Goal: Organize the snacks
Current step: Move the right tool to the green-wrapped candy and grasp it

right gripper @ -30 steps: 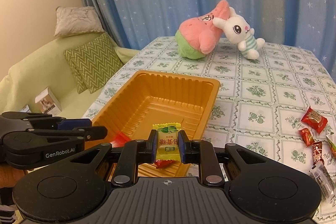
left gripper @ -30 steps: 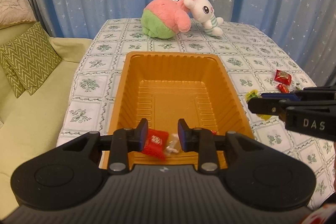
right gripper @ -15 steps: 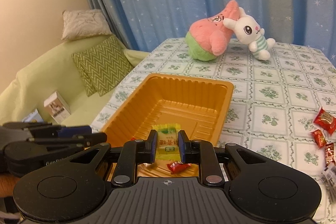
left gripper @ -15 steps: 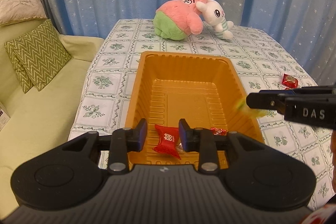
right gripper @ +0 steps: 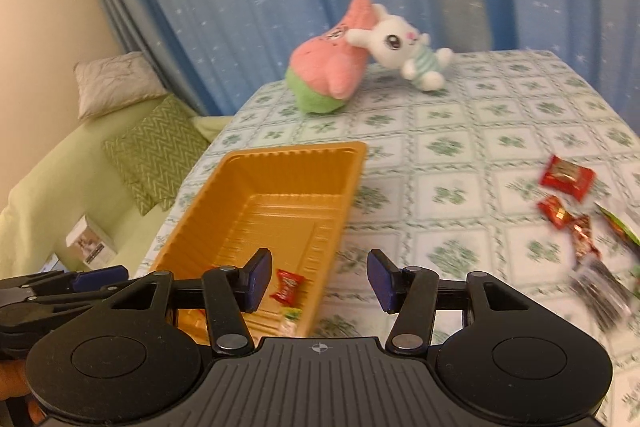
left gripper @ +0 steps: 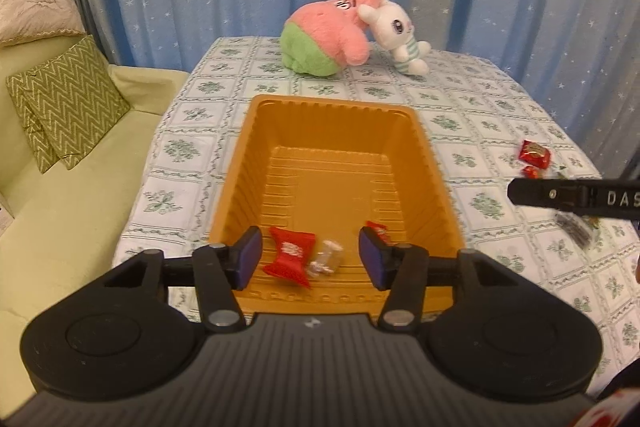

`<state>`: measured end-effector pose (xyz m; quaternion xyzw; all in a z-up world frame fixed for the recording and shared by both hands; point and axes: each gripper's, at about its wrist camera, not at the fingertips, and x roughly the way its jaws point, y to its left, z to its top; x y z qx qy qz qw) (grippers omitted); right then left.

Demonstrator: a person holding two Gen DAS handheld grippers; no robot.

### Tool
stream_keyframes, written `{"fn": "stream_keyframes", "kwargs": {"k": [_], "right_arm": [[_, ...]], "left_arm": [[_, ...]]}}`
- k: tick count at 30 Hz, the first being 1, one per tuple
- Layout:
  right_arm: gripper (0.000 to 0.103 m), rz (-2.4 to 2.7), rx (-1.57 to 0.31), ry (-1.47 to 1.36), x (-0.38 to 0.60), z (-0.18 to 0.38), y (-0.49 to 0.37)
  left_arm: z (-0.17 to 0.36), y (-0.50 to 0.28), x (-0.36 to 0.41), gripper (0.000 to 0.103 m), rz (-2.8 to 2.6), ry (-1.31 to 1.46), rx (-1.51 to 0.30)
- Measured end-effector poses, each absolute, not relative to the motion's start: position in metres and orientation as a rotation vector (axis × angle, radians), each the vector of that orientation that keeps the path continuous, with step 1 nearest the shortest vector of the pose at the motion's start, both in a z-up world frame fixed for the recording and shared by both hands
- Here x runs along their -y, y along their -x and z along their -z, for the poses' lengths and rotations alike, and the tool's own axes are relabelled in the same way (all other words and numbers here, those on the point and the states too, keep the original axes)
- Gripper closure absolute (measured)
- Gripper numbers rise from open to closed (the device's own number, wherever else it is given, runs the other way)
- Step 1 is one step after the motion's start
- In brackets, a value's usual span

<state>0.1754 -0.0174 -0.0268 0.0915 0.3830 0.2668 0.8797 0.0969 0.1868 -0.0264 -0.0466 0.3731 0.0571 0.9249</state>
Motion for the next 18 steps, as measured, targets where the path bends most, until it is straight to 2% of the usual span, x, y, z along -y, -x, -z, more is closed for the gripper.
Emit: {"fn": "stream_keyframes", "kwargs": {"k": [7,12,16,18], "right_arm": [[0.050,-0.501,-0.776,-0.167,0.052,0.016,-0.154],[0.049,-0.454,-0.762,-0.175,0.082,0.006,-0.143],[0.042,-0.404,-0.738,-0.171,0.113,-0.001,-0.134],[0.038,-0.365,-0.721,-0.167,0.132,-0.004,-0.129]], "left_arm": [[0.017,-0.088,-0.152,0.041,-0.086,0.090,-0.757],[0.010,-0.080,-0.126,0.029,-0.063,0.092,-0.745],[0.007,-0.078,-0.105,0.028,-0.034,0.096,-0.743],[0.006,-0.078,-0.093,0.023,-0.017,0.098,-0.738]]}}
